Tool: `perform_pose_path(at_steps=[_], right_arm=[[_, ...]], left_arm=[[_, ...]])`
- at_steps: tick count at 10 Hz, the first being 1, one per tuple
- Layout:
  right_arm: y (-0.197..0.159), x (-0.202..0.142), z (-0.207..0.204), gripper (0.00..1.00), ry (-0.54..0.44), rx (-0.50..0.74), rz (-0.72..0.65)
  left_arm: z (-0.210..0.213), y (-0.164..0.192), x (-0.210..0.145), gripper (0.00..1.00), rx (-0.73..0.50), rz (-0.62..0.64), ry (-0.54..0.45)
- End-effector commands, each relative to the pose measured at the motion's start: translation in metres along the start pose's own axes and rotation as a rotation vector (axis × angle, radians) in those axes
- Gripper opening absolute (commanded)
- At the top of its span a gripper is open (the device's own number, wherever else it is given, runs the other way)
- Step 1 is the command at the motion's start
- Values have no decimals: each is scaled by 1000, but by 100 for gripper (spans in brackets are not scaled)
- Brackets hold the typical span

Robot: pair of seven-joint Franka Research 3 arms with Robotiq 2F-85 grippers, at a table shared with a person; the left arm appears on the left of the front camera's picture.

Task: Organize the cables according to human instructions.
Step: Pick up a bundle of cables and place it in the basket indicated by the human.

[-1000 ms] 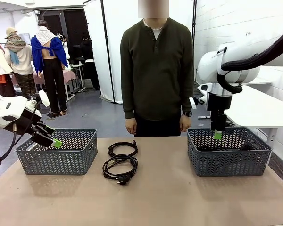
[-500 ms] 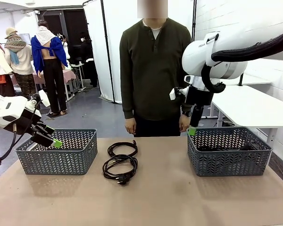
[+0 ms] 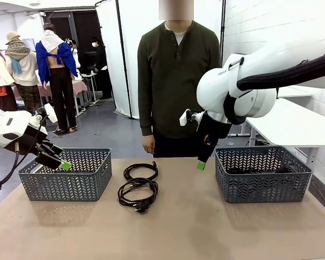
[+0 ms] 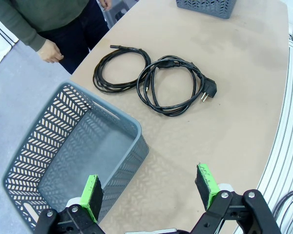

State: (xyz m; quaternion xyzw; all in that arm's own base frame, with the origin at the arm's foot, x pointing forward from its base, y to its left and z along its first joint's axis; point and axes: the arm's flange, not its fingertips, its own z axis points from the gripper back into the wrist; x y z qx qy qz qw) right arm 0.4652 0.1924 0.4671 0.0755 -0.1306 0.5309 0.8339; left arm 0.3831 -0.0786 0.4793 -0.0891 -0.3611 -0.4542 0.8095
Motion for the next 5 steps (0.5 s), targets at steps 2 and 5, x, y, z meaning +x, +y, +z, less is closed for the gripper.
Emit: perform_pose_path(at_steps=[2, 5], right_arm=[[18, -1, -15, 100, -40, 18, 13], [14, 4, -12, 100, -7, 15, 12]], left_arm=[[-2, 3, -2, 100, -7, -3, -6], [-2, 3, -2, 100, -7, -3, -6]])
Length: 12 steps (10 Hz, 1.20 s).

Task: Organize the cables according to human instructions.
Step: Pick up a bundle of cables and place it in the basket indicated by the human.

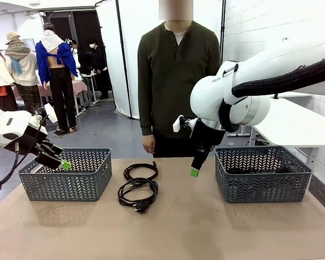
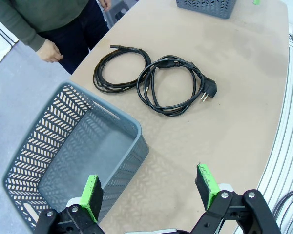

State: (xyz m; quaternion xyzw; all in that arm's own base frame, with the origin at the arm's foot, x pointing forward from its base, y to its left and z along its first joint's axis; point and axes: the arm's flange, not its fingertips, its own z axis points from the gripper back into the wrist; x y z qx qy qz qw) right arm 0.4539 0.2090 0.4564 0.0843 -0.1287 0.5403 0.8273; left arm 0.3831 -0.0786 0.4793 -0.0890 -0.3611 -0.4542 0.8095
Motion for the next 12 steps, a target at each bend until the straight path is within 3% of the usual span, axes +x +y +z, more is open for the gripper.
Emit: perform_pose_path(at_steps=[1, 12], right_arm=[[-3, -2, 1, 100, -1, -5, -8], [-3, -2, 1, 100, -1, -5, -8]], left_arm=[[-2, 3, -2, 100, -7, -3, -6], [-2, 3, -2, 100, -7, -3, -6]])
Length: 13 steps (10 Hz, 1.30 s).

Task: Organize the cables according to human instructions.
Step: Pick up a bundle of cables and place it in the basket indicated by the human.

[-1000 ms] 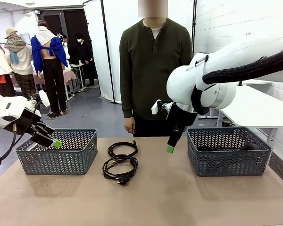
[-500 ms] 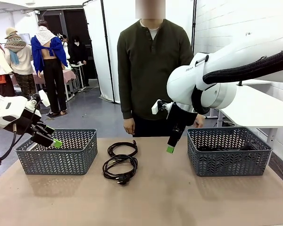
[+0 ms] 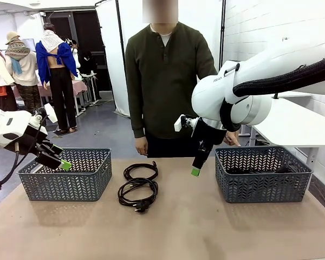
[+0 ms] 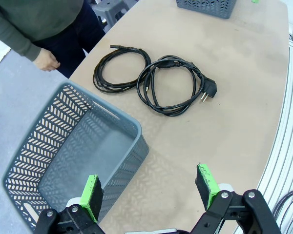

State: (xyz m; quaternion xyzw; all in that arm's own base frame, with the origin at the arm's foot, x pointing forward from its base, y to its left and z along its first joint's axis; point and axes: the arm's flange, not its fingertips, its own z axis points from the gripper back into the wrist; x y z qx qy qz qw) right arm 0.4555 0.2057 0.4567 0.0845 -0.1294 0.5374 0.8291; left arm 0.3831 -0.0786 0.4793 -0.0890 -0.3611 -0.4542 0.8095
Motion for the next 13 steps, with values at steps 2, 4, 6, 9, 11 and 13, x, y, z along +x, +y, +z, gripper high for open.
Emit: perform_pose_path(at_steps=[2, 4, 6, 9, 11, 13], right_arm=[[-1, 0, 0, 100, 1, -3, -1], [-1, 0, 0, 100, 1, -3, -1], [-1, 0, 0, 100, 1, -3, -1], [-1, 0, 0, 100, 1, -3, -1], [-1, 0, 0, 100, 1, -3, -1], [2, 11, 2, 100, 21, -15, -83]], left_arm=[[-2, 3, -2, 100, -7, -3, -6], [-2, 3, -2, 100, -7, -3, -6], [-2, 3, -2, 100, -7, -3, -6], [-2, 3, -2, 100, -7, -3, -6], [-2, 3, -2, 100, -7, -3, -6], [-2, 3, -2, 100, -7, -3, -6]])
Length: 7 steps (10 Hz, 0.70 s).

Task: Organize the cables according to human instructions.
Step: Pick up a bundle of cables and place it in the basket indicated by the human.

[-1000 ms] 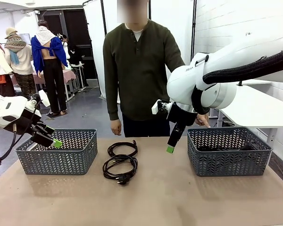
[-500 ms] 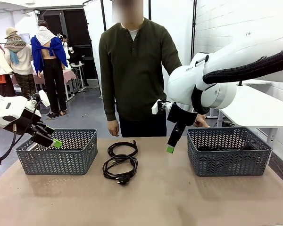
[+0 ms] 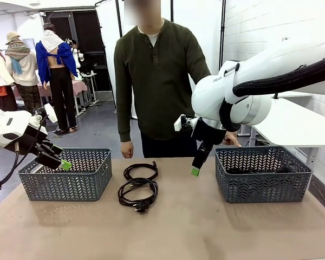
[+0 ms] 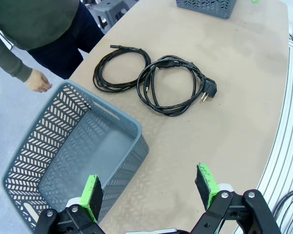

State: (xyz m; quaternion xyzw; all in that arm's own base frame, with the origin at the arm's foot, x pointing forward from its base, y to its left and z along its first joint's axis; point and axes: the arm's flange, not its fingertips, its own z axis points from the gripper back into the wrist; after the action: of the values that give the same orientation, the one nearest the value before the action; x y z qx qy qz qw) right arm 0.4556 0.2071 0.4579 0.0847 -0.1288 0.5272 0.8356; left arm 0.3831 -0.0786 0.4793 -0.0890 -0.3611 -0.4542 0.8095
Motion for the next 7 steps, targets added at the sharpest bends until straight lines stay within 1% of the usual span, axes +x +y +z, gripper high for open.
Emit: perform_pose_path(at_steps=[1, 3, 4, 5, 6, 7], right_arm=[[5, 22, 2, 100, 64, -40, -140], [14, 47, 3, 100, 116, -47, -277], [17, 59, 2, 100, 114, -13, -382], [21, 71, -2, 100, 69, 7, -514], [23, 76, -5, 100, 38, 36, -576], [26, 83, -11, 100, -12, 49, -677]], left_arm=[[-2, 3, -2, 100, -7, -3, -6], [-2, 3, -2, 100, -7, -3, -6], [-2, 3, -2, 100, -7, -3, -6], [-2, 3, -2, 100, -7, -3, -6], [-2, 3, -2, 100, -7, -3, -6], [-2, 3, -2, 100, -7, -3, -6]])
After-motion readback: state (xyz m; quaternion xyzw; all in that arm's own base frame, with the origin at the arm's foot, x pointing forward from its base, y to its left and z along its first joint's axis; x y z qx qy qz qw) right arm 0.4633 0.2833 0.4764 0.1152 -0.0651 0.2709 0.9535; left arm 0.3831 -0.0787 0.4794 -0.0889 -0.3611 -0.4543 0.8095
